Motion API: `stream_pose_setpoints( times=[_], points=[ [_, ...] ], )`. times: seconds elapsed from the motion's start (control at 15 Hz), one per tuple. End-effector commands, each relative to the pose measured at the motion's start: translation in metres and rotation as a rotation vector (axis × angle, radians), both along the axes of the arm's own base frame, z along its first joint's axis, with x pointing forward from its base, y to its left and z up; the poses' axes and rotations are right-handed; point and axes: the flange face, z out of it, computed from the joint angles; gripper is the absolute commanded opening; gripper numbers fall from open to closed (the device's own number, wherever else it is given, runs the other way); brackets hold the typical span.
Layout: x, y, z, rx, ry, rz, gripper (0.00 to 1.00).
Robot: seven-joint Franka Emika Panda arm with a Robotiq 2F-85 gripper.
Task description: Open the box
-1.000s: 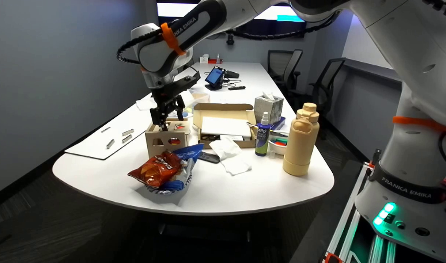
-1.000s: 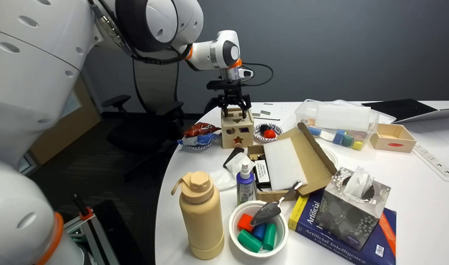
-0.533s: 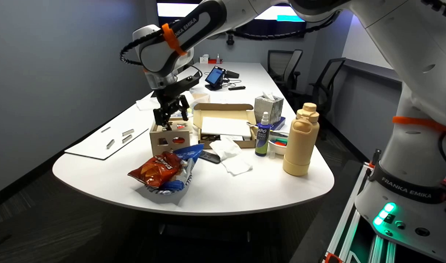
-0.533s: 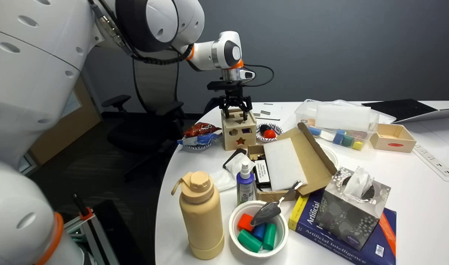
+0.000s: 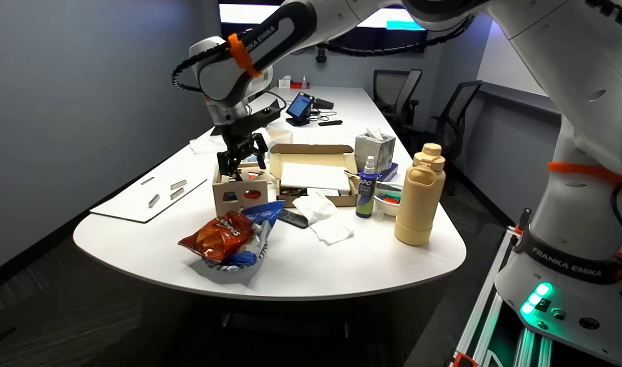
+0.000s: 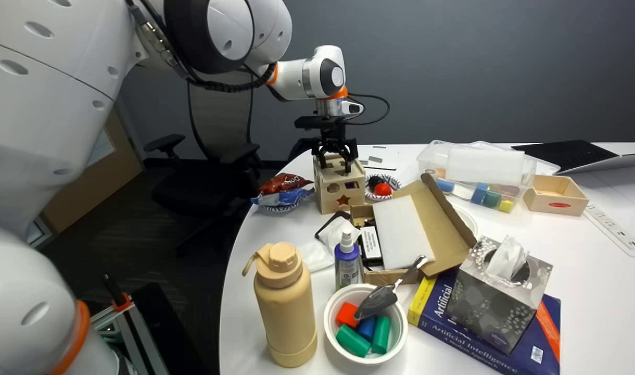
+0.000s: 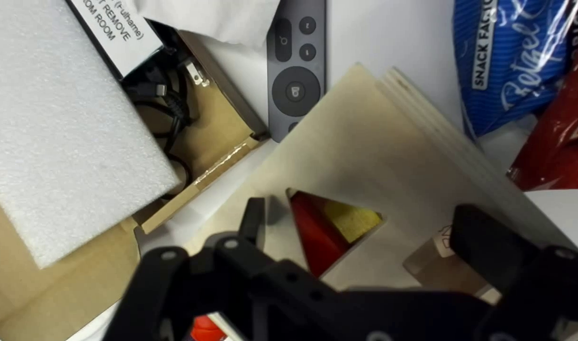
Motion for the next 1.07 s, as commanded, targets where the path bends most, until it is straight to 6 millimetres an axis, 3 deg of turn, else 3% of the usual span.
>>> stream_pose_setpoints(
  times=[0.0,0.4,1.0],
  points=[
    [0.000,-0.006,0.001,0.035,-0.009,-0.038,1.00],
    [0.007,-0.009,0.013,0.106,-0.060,-0.082,1.00],
    [-0.001,-0.007,-0.002,0.040,-0.026,-0.127,1.00]
  ],
)
